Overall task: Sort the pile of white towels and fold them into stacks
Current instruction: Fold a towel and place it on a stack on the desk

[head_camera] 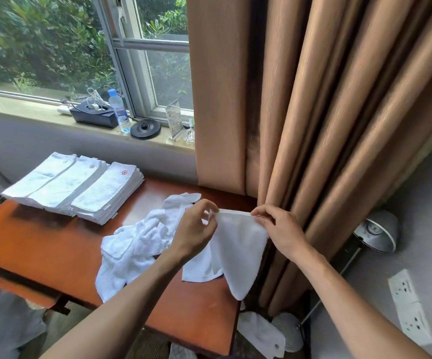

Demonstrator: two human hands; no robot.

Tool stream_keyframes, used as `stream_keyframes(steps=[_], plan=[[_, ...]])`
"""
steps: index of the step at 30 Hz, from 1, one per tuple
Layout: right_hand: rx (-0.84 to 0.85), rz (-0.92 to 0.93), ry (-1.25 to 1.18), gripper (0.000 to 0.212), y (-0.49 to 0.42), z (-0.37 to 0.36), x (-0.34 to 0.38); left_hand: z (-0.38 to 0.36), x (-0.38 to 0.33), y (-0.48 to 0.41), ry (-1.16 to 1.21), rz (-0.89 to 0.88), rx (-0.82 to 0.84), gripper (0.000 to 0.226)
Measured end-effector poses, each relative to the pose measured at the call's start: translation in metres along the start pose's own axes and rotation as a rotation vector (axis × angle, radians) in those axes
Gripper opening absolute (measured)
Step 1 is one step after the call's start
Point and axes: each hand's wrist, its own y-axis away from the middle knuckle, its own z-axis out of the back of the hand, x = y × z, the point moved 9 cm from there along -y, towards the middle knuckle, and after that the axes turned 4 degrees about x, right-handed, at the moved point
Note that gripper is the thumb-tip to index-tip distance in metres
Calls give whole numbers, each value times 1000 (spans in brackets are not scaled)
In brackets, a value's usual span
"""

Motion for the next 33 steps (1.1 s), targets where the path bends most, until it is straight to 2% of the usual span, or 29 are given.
stream_keyframes(steps=[4, 6, 8, 12, 16, 19, 21, 23, 25, 28, 33], plan=[[15, -65, -37, 34, 1, 2, -10, 2, 0, -1, -37, 22, -19, 19], [28, -82, 11, 30, 4, 2, -13, 0, -6, -1, -37, 6, -7, 18], [45, -81, 62, 24, 7, -2, -12, -4, -12, -2, -16, -14, 28, 16], [163, -22, 94, 34, 9, -28, 10, -19, -28, -1, 45, -66, 127, 14], [139, 40, 25, 9, 0, -34, 30, -26, -36, -2, 73, -104, 162, 8], [137, 55, 19, 4, -2, -35, 33, -26, -14, 5, 190, 56, 148, 23], [134, 90, 30, 4, -2, -34, 37, -42, 2, 15, 231, 164, 284, 31], [120, 115, 31, 6, -2, -32, 42, -61, 10, 26, 162, 176, 428, 30], [92, 124, 23, 8, 0, -26, 45, -73, 18, 38, 127, 221, 493, 32], [47, 115, 30, 9, 6, -14, 43, -90, 30, 50, 133, 304, 541, 31], [8, 0, 111, 15, 18, 7, 15, -110, 32, 61, 86, 307, 555, 27]])
